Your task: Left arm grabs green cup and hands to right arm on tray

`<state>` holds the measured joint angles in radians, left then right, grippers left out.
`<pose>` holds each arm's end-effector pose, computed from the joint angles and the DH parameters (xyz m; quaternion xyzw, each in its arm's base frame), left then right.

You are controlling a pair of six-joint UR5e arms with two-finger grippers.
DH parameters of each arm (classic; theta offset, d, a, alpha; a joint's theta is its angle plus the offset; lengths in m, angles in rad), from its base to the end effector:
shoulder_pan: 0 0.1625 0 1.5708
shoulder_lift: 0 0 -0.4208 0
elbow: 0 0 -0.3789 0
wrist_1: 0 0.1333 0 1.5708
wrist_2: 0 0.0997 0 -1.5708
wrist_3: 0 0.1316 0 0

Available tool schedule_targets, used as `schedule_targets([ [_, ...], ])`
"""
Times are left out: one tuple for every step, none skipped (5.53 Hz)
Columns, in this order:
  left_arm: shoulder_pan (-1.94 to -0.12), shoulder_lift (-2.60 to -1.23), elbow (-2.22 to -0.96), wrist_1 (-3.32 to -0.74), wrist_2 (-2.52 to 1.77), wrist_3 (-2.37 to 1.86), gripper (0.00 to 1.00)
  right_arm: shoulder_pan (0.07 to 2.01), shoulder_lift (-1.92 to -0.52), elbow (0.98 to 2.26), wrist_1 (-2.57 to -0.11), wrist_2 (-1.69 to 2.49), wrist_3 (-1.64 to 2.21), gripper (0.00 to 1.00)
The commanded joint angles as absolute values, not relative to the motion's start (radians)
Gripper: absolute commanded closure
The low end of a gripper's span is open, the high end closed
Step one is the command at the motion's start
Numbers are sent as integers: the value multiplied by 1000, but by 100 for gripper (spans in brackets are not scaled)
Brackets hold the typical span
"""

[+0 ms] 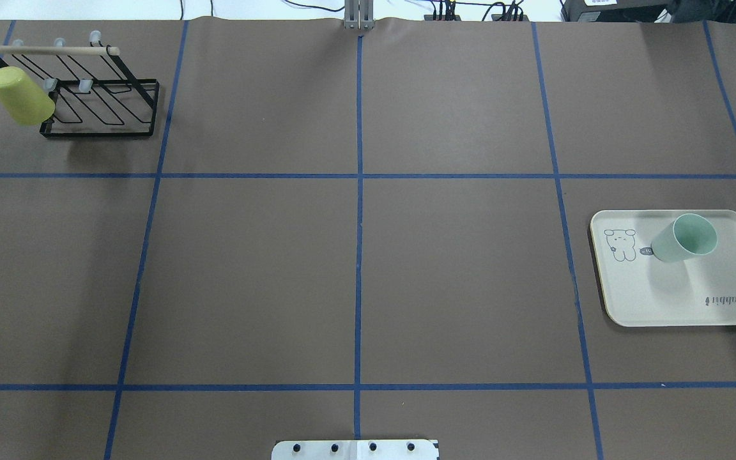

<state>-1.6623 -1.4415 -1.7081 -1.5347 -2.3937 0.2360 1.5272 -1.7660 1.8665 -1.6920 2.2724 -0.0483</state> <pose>-0.0752 -0.4166 0.6690 0.0525 0.3966 0.0606 0.9145 0.0312 -0.3947 0.6399 -0.0089 -0.3437 -0.0396 0.9382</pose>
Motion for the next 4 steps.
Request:
schedule_targets([
  [-1663,-1439,-1709,-1534,-2395,236,0,1526,-1766,1868,-1692,2282,-48,0],
  [-1663,-1439,-1709,-1534,-2393,236,0,1526,-1766,1867,-1692,2283,-48,0],
  [-1663,-1439,-1709,-1535,-2395,236,0,1526,-1766,1868,-1692,2286,-48,0],
  [-1663,-1440,-1709,-1534,-2393,236,0,1526,-1766,1867,-1692,2289,-48,0],
])
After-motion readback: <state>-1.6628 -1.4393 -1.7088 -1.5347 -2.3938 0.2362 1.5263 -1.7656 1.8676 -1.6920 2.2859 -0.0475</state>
